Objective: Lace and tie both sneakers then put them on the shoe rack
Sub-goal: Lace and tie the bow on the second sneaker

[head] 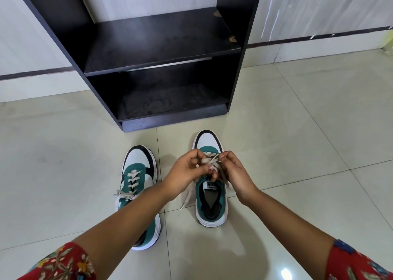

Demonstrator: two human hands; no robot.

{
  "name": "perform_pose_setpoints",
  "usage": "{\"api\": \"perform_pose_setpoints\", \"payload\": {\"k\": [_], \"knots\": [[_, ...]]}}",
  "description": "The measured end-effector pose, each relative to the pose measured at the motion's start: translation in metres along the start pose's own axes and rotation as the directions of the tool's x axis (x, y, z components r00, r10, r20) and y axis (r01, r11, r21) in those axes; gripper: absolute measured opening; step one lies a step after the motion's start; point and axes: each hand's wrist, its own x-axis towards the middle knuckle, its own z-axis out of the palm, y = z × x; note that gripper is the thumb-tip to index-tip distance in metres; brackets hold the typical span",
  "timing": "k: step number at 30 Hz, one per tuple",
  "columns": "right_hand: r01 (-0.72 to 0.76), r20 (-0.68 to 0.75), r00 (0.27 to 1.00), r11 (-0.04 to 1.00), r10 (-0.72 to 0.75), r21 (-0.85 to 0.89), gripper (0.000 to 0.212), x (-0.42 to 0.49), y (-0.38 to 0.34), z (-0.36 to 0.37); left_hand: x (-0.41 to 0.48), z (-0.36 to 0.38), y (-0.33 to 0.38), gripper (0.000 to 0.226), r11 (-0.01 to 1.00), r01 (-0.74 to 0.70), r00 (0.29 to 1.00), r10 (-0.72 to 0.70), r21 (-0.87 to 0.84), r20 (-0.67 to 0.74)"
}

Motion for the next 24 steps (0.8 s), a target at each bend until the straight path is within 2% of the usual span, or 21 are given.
{"api": "perform_pose_setpoints", "payload": {"k": [1,2,3,4,5,7,8,10,12,13,14,15,16,17,18,20,22,24], "knots": [[-0.025,-0.013,1.000,1.000,0.025,0.007,0.017,0.002,0.000,0.000,-0.001,-0.002,-0.002,0.014,0.980,-0.080,0.994,0.091,0.182,-0.053],[-0.045,-0.011,0.999,0.999,0.045,0.001,0.018,0.005,-0.001,0.000,-0.001,-0.004,-0.004,0.014,0.893,-0.158,0.973,0.213,0.421,-0.087],[-0.063,-0.002,0.998,0.998,0.063,-0.010,0.018,0.007,-0.001,0.000,-0.001,-0.008,-0.008,0.014,0.721,-0.230,0.934,0.353,0.653,-0.060],[-0.080,0.012,0.997,0.997,0.081,-0.020,0.017,0.009,-0.002,-0.001,-0.001,-0.010,-0.010,0.014,0.520,-0.296,0.885,0.465,0.802,0.025],[-0.102,0.033,0.994,0.994,0.103,-0.040,0.017,0.011,-0.002,-0.001,0.001,-0.011,-0.012,0.015,0.349,-0.352,0.841,0.526,0.869,0.130],[-0.148,0.078,0.984,0.982,0.158,-0.118,0.018,0.015,-0.003,-0.002,0.005,-0.011,-0.013,0.018,0.136,-0.461,0.771,0.550,0.877,0.320],[-0.165,0.098,0.979,0.975,0.180,-0.148,0.020,0.016,-0.003,-0.003,0.007,-0.011,-0.011,0.017,0.078,-0.501,0.745,0.546,0.862,0.383],[-0.187,0.113,0.973,0.975,0.201,-0.124,0.021,0.018,-0.003,-0.006,0.010,-0.014,-0.009,0.016,0.037,-0.524,0.725,0.543,0.851,0.423],[-0.197,0.077,0.977,0.979,0.200,-0.044,0.015,0.016,-0.002,-0.007,0.011,-0.016,-0.007,0.014,0.109,-0.455,0.786,0.515,0.884,0.341],[-0.193,0.051,0.980,0.981,0.194,-0.026,0.015,0.016,0.000,-0.007,0.011,-0.014,-0.006,0.012,0.225,-0.369,0.851,0.471,0.902,0.231],[-0.183,0.032,0.983,0.983,0.183,-0.026,0.017,0.014,0.001,-0.007,0.010,-0.010,-0.004,0.013,0.402,-0.243,0.923,0.375,0.883,0.083],[-0.166,0.018,0.986,0.985,0.167,-0.039,0.021,0.013,0.003,-0.007,0.011,-0.007,0.000,0.018,0.602,-0.086,0.972,0.224,0.794,-0.065],[-0.146,0.002,0.989,0.988,0.146,-0.051,0.026,0.011,0.004,-0.006,0.014,-0.004,0.003,0.024,0.774,0.084,0.985,0.030,0.628,-0.168],[-0.128,-0.014,0.992,0.991,0.127,-0.048,0.029,0.009,0.004,-0.005,0.016,-0.004,0.007,0.027,0.873,0.243,0.965,-0.174,0.422,-0.197],[-0.113,-0.030,0.993,0.993,0.112,-0.027,0.031,0.006,0.005,-0.004,0.017,-0.005,0.011,0.028,0.895,0.378,0.923,-0.345,0.239,-0.168],[-0.064,-0.078,0.995,0.997,0.060,-0.051,0.030,0.001,0.010,-0.001,0.017,-0.012,0.013,0.027,0.856,0.516,0.854,-0.511,0.039,-0.095],[0.054,-0.172,0.980,0.964,-0.101,-0.260,0.024,-0.007,0.017,-0.002,0.017,-0.018,0.013,0.025,0.835,0.550,0.832,-0.550,-0.029,-0.075],[0.184,-0.197,0.918,0.809,-0.344,-0.558,0.022,-0.018,0.018,-0.005,0.015,-0.019,0.011,0.025,0.832,0.551,0.828,-0.554,-0.063,-0.088]]}}
